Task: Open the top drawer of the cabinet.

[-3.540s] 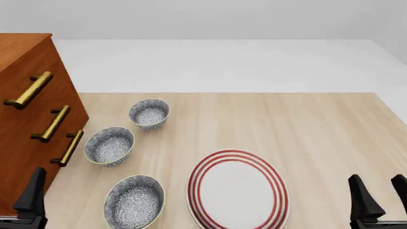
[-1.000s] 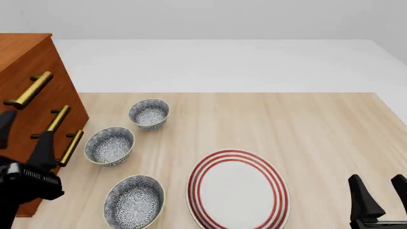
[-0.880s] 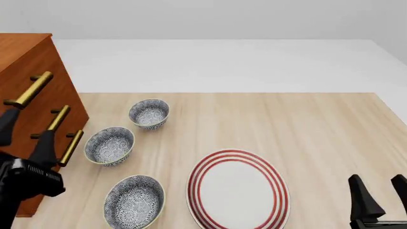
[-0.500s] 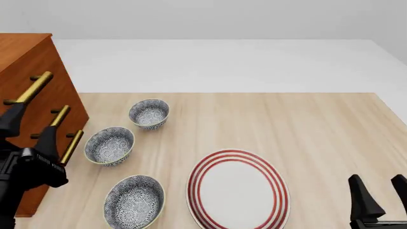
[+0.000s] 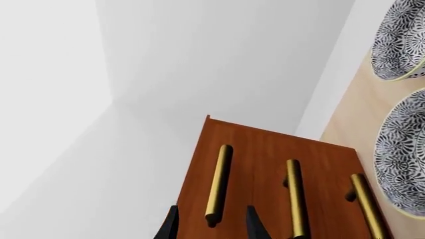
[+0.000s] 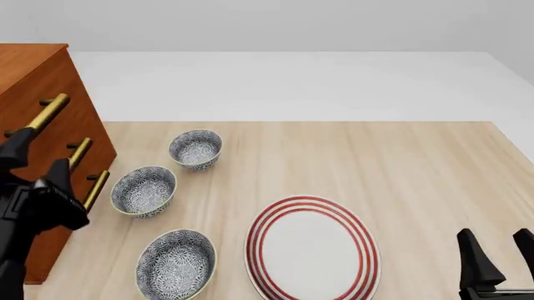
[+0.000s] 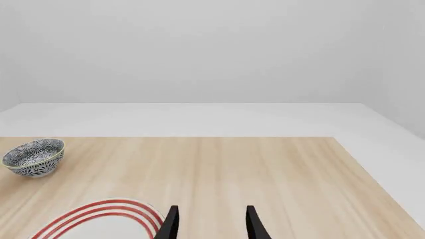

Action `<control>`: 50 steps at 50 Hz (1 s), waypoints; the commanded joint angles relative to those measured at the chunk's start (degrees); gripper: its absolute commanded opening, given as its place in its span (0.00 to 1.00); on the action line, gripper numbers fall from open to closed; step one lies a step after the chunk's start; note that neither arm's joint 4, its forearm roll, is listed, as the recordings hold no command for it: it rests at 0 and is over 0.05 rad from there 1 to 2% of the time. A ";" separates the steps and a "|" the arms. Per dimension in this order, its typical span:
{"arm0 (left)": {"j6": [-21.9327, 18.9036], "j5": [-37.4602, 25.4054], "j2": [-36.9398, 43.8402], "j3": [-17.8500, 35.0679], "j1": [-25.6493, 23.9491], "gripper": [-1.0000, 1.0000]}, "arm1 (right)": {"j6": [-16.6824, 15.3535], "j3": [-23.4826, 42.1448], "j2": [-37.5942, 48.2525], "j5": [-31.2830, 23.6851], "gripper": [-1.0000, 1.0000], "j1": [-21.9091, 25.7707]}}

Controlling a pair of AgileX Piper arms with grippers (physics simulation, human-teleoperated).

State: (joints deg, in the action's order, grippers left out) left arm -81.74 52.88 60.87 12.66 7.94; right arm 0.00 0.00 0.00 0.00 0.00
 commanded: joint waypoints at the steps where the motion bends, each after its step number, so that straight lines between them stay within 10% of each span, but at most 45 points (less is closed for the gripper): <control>1: -0.52 1.28 2.45 1.14 1.90 1.00 | 0.00 0.00 0.00 0.00 1.00 0.00; 50: -1.62 3.51 9.86 5.36 6.06 1.00 | 0.00 0.00 0.00 0.00 1.00 0.00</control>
State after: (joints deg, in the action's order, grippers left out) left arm -83.31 56.10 69.44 17.15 13.17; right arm 0.00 0.00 0.00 0.00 0.00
